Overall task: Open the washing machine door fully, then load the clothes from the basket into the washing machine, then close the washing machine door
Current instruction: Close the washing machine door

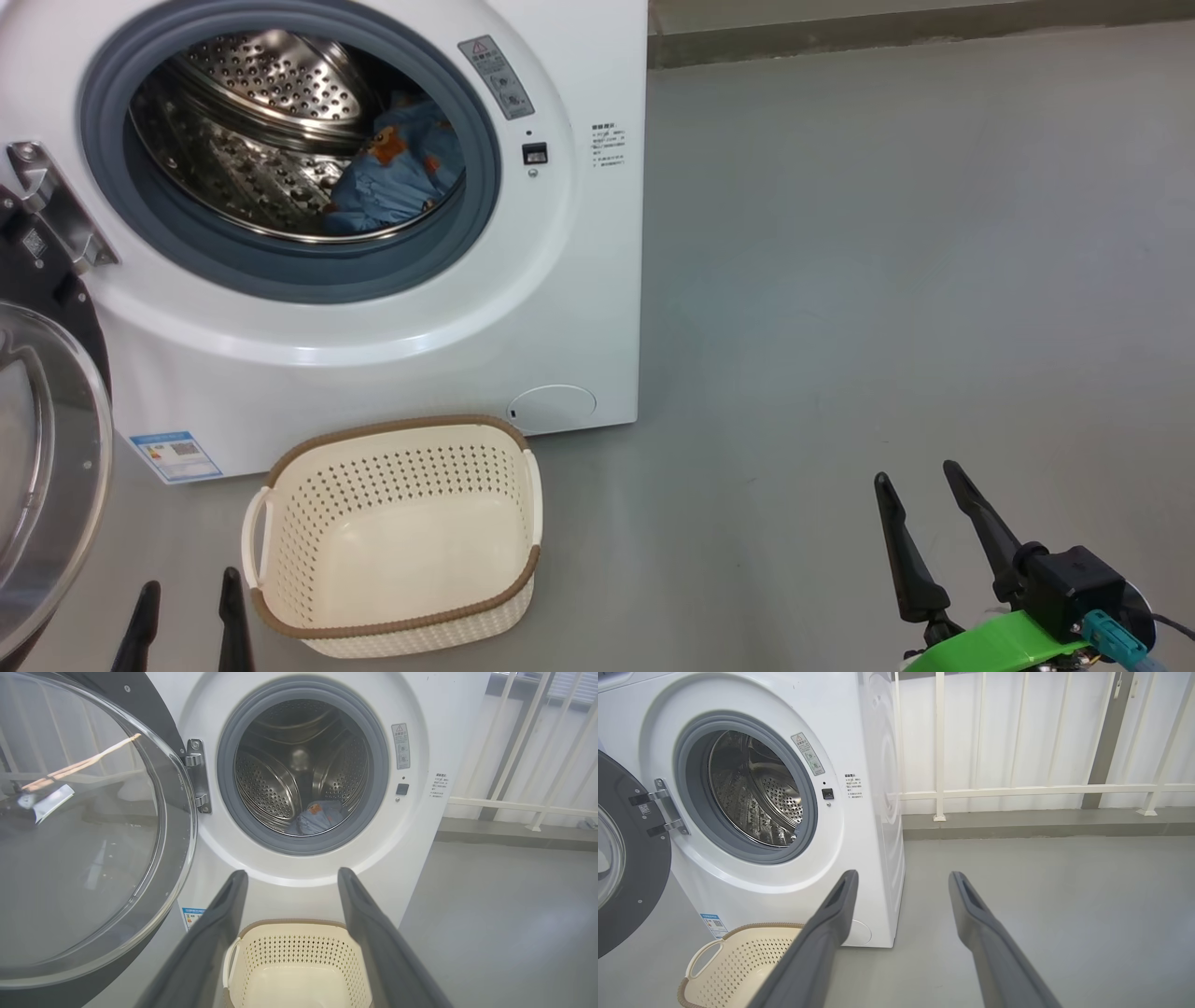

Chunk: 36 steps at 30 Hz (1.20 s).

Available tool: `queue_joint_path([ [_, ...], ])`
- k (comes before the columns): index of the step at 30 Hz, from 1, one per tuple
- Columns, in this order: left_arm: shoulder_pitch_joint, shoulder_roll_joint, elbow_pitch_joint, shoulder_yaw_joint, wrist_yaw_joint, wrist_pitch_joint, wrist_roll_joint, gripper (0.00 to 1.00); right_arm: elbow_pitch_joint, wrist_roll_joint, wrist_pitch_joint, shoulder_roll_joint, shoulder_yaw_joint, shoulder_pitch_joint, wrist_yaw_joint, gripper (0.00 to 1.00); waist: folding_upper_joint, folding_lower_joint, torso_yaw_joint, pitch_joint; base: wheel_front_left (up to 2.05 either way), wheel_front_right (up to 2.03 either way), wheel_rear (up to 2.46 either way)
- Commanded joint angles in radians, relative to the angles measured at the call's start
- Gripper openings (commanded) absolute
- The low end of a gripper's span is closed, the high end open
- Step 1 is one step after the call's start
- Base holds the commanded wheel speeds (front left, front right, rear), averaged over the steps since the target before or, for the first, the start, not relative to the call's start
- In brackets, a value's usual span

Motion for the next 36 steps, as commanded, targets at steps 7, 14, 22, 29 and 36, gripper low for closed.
queue_joint_path([
  [7,-0.040,0.006,-0.010,0.030,-0.002,-0.004,0.014,1.00,-0.020,-0.003,-0.005,-0.003,0.024,-0.018,0.002,1.00,0.0000,0.0000,0.004,-0.001,0.00,0.00,0.00],
  [14,-0.032,0.006,-0.004,0.018,-0.002,-0.004,0.017,1.00,-0.025,0.001,-0.005,-0.003,0.023,-0.012,0.002,1.00,0.0000,0.0000,0.007,-0.006,0.00,0.00,0.00],
  [22,-0.032,0.006,0.008,0.010,-0.003,-0.004,0.013,1.00,-0.023,0.003,-0.005,-0.003,0.013,-0.001,0.002,1.00,0.0000,0.0000,0.039,-0.015,0.00,0.00,0.00],
  [29,-0.032,0.006,0.008,0.022,-0.003,-0.004,0.008,1.00,-0.021,0.005,-0.005,-0.003,0.016,0.004,0.002,1.00,0.0000,0.0000,0.086,-0.018,0.00,0.00,0.00],
  [36,-0.042,0.006,0.029,0.044,-0.003,-0.004,-0.024,1.00,-0.011,0.024,-0.005,-0.003,0.038,-0.005,0.002,1.00,0.0000,0.0000,0.271,-0.007,0.00,0.00,0.00],
])
